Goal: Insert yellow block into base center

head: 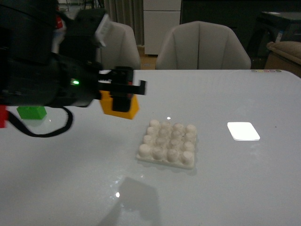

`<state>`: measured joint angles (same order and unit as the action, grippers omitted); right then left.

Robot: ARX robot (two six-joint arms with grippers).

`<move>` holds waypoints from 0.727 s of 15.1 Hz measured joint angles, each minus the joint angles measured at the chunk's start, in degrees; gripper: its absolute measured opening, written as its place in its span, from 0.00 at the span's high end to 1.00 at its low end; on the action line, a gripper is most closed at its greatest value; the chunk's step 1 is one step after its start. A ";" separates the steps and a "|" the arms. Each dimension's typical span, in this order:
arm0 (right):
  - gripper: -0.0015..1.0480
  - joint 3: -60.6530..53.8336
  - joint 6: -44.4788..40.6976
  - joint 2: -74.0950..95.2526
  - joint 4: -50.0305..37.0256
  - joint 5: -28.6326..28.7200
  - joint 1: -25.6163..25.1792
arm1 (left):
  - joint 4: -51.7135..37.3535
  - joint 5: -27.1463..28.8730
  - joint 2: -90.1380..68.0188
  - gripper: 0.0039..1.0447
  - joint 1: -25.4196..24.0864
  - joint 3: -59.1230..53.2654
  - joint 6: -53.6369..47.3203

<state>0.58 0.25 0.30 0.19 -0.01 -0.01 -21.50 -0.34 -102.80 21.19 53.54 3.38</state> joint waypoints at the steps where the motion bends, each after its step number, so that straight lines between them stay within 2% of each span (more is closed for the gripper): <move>1: 0.06 0.00 -0.02 0.00 0.00 0.00 0.00 | 0.33 0.94 -2.67 0.44 2.56 2.21 1.18; 5: 0.06 0.00 -0.02 0.00 0.00 -0.02 0.00 | 0.85 5.73 -10.29 0.44 8.44 8.26 3.76; 11: 0.06 0.00 -0.02 0.00 0.00 -0.02 0.00 | 3.72 11.72 -18.73 0.44 12.11 14.19 8.41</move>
<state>0.58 0.23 0.30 0.19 -0.03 -0.01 -17.78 11.38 -121.54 33.30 67.72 11.79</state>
